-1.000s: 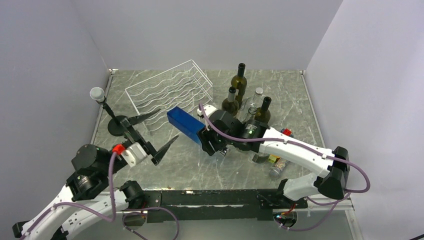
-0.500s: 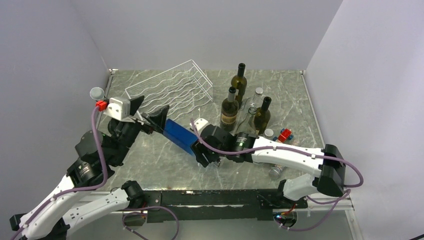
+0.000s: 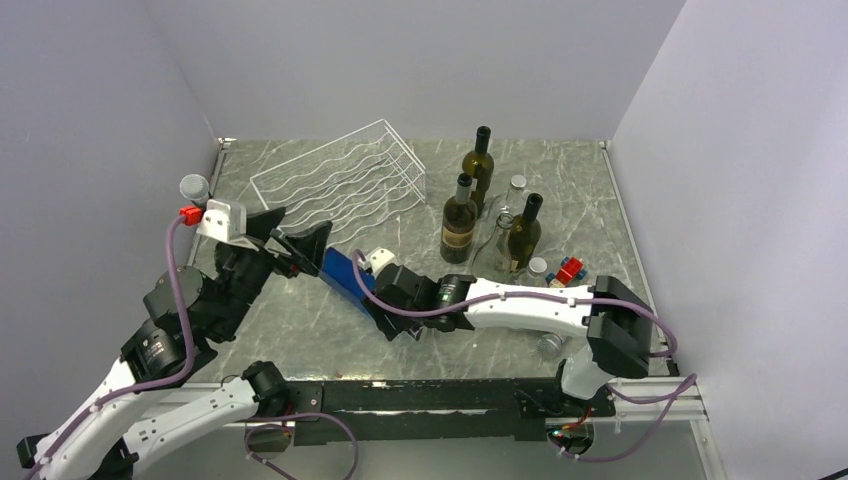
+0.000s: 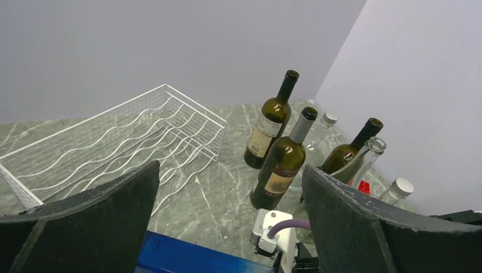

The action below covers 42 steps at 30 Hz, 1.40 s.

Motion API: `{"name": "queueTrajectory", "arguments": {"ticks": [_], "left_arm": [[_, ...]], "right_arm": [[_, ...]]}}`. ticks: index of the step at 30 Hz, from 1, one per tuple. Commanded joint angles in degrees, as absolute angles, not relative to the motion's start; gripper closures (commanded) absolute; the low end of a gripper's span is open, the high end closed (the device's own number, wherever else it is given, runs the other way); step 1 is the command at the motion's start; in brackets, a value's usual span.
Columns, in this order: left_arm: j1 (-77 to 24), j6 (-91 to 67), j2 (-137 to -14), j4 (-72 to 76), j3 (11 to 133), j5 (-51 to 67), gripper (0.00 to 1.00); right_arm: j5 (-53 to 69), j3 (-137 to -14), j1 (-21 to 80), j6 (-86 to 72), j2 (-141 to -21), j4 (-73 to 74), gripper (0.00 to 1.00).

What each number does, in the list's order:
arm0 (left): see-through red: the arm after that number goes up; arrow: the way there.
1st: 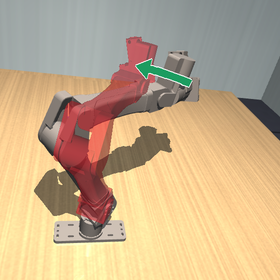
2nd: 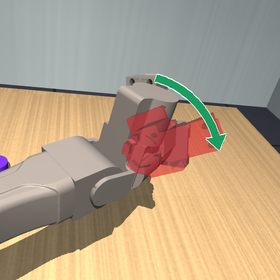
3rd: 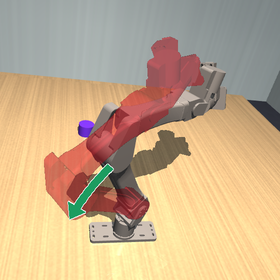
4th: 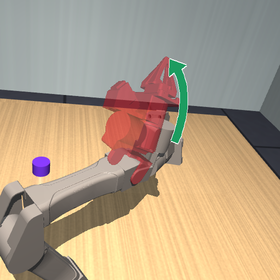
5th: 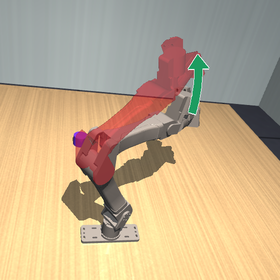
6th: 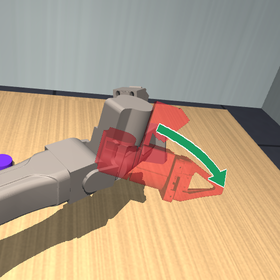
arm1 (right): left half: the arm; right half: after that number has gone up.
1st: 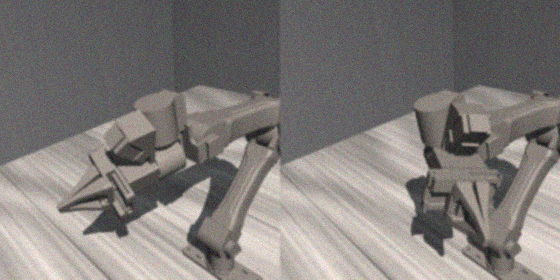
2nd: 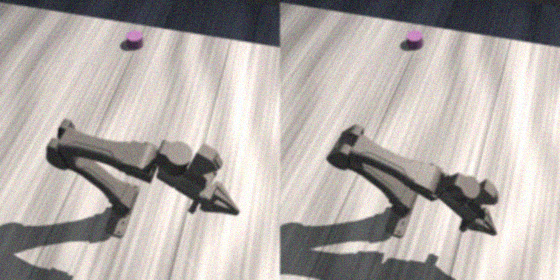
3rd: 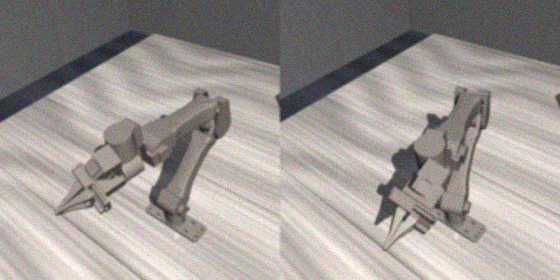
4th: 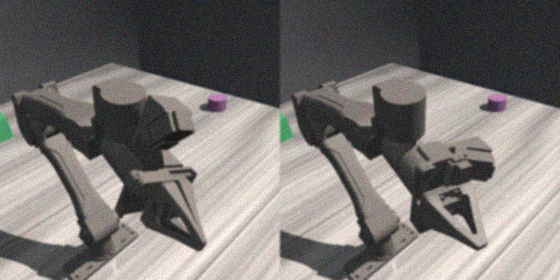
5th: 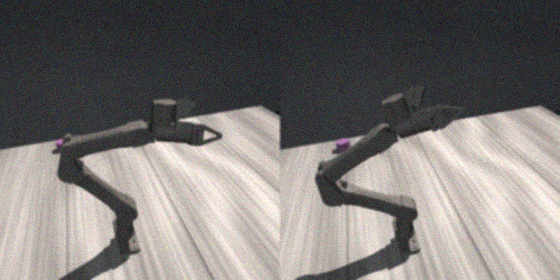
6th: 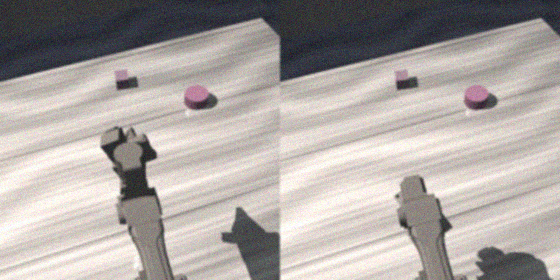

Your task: Put the wine bottle on the wine rack

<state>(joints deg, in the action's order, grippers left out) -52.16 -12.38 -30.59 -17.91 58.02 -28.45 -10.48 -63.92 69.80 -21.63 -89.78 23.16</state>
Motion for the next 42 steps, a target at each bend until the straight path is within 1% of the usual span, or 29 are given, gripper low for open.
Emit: {"name": "queueTrajectory", "arguments": {"ticks": [1,6,14,22,33,42], "left_arm": [[-52.1,-14.0,-30.3,-19.8,60.8,-29.9,0.01],[-52.1,-13.7,-30.2,-23.7,61.9,-31.6,0.01],[-52.1,-13.7,-28.5,-23.8,60.7,-30.4,0.01],[-52.2,-13.8,-28.3,-24.4,60.8,-30.3,0.01],[-52.1,-14.7,-29.2,-25.3,61.3,-28.9,0.01],[-52.1,-14.8,-29.9,-24.8,62.2,-27.3,0.01]], "right_arm": [[-15.9,-67.0,69.8,-22.9,-89.6,5.8,1.0],[-17.7,-66.2,70.0,-22.6,-92.4,0.9,1.0],[-19.8,-67.5,70.1,-20.2,-95.1,-4.9,1.0],[-21.6,-70.8,70.0,-19.2,-100.3,-8.8,1.0],[-25.8,-69.6,70.0,-17.7,-106.4,-24.6,1.0],[-26.1,-76.4,68.5,-17.3,-113.7,-27.4,1.0]]}}
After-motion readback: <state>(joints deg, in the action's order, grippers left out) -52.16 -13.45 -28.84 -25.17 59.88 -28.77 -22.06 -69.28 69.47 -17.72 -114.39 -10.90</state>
